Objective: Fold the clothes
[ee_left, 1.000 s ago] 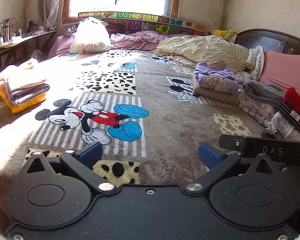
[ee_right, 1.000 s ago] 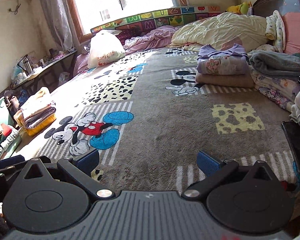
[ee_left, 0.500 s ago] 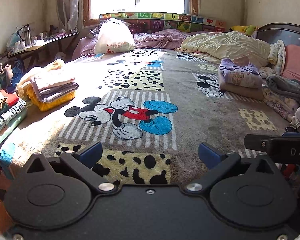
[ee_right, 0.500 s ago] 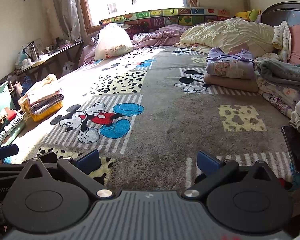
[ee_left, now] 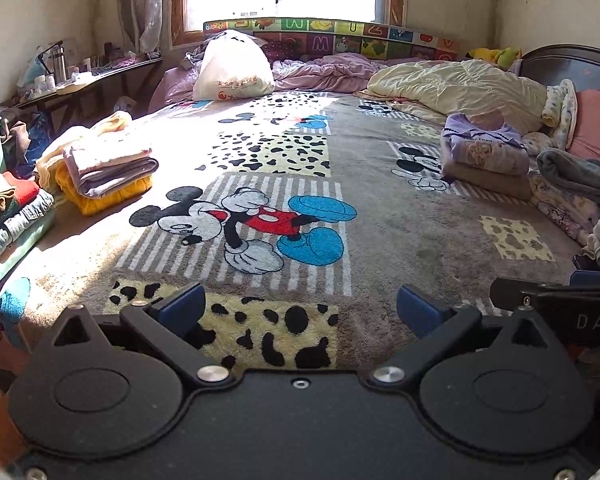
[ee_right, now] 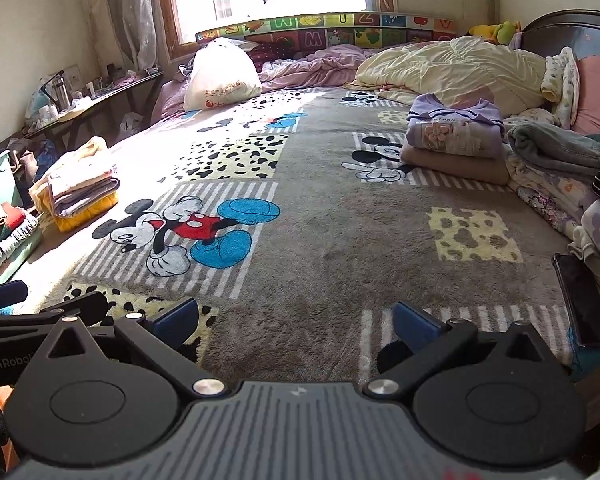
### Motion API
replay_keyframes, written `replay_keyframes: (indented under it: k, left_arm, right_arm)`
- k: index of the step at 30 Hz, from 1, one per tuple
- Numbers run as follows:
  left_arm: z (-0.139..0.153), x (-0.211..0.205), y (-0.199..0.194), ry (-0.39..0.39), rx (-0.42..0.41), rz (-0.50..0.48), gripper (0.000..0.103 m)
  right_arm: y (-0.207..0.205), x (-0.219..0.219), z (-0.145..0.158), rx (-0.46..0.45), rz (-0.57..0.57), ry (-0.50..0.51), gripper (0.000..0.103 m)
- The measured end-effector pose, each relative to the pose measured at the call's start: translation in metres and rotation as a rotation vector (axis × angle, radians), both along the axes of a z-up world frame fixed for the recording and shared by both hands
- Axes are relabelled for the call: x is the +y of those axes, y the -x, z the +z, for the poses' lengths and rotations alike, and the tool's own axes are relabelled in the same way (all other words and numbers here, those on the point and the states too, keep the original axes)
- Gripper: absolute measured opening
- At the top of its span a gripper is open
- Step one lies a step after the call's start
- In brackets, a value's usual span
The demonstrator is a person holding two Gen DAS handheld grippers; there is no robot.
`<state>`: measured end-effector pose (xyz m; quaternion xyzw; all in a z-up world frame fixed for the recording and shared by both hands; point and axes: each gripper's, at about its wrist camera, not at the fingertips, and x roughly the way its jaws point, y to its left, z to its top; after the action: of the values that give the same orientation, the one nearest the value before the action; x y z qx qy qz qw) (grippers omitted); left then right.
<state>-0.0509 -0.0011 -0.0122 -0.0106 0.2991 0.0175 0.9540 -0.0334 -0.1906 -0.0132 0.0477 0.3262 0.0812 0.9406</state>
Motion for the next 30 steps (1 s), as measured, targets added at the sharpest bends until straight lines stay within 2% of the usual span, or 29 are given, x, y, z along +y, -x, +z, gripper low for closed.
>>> replay_keyframes:
  k: [20, 30]
  left_arm:
    - [-0.001, 0.000, -0.004, 0.016, 0.022, 0.009, 0.103]
    - [-0.003, 0.006, -0.007, 0.028, 0.025, 0.010, 0.103]
  right_arm:
    - [-0.006, -0.003, -0.009, -0.002, 0.003, -0.021, 0.103]
    - [-0.008, 0.004, -0.012, 0.000, 0.006, 0.004, 0.103]
